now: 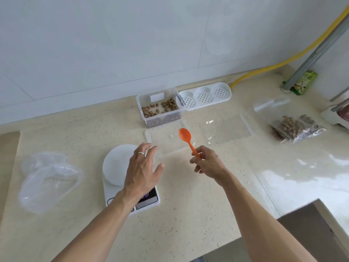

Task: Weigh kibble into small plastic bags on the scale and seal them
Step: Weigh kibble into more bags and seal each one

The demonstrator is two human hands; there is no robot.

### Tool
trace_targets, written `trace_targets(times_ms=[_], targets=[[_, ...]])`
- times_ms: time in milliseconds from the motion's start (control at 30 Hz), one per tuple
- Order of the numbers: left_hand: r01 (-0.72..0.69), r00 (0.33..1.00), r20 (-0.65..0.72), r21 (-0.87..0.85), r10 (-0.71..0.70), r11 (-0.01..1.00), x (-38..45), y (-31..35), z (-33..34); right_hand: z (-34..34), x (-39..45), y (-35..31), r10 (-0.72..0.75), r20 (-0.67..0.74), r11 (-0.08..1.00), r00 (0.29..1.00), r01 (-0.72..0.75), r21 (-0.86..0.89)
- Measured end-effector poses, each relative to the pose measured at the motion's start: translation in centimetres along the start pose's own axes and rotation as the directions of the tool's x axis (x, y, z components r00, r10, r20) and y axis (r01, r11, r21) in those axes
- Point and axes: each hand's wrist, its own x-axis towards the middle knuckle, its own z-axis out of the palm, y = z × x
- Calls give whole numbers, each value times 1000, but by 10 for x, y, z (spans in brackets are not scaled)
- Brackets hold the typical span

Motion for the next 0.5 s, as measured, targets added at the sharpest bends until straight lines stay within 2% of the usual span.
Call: trace_targets(times_ms=[200,333,433,500], targets=[[128,990,-64,41,-125,991,8,-21,-18,48,58,-46,-83,-20,996,996,83,-33],[213,973,-111,87,-203,973,5,-37,-30,78,78,-53,-35,118,992,992,48,-113],[267,961,-97,103,-258,958,9,-42,-36,84,80,-56,7,255,999,967,3,-38],[270,961,-94,124,-259,955,19,-43,-40,80,79,-63,-17,335,999,942,3,42]])
